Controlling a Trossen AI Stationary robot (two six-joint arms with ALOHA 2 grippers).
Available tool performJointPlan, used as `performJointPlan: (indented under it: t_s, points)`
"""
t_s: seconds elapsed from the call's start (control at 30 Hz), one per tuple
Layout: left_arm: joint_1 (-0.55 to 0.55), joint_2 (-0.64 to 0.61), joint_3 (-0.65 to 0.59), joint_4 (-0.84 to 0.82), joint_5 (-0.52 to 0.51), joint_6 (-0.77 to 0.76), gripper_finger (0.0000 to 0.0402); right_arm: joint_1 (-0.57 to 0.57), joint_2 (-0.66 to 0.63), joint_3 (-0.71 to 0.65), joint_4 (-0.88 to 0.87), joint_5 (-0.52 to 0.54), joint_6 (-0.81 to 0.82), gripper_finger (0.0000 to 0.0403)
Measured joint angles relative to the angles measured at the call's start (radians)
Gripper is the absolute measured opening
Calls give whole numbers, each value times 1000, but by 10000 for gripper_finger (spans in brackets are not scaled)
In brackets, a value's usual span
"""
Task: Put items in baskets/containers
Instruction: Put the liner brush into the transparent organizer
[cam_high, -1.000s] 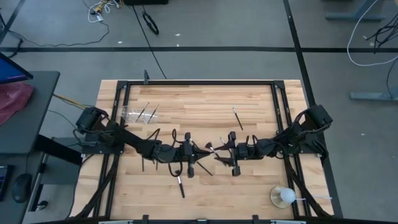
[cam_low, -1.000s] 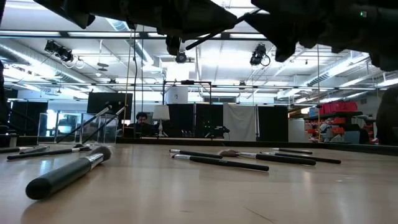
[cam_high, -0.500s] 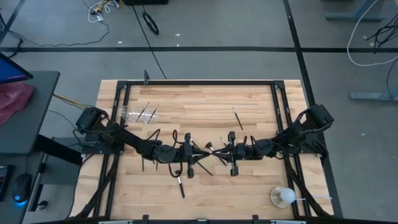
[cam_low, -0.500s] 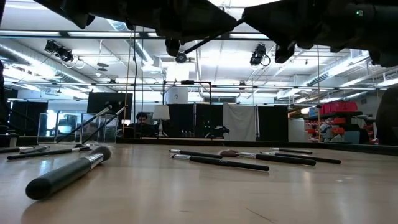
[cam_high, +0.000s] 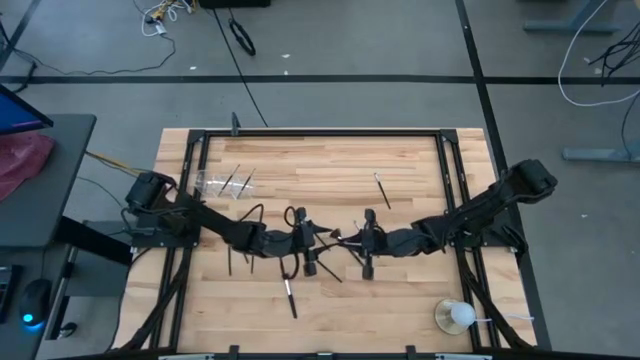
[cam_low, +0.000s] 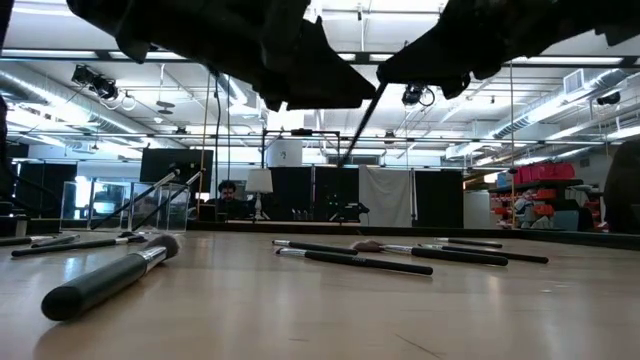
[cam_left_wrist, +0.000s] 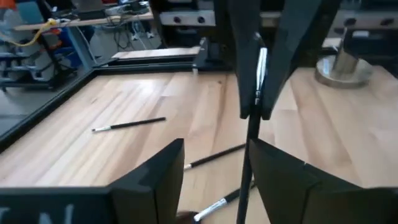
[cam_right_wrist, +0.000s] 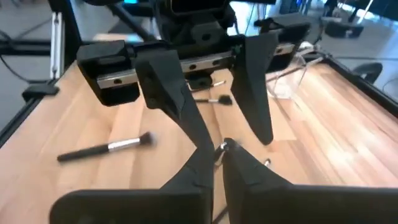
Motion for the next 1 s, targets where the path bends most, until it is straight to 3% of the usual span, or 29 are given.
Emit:
performJointPlan:
  t_s: [0.1,0.33,0.73,1.0]
  points:
    - [0,40,35,-4,34,25,184,-3,1,12,-4,16,-5,11]
    - [0,99,119,-64,-19,51,143,-4,0,14,-2,25,-8,11]
    - [-2,97,171,-125,-51,47,23,-5,0,14,-48,32,13,13]
    - [-2,95,175,-219,-99,-58,20,9,-42,11,-84,74,-28,61]
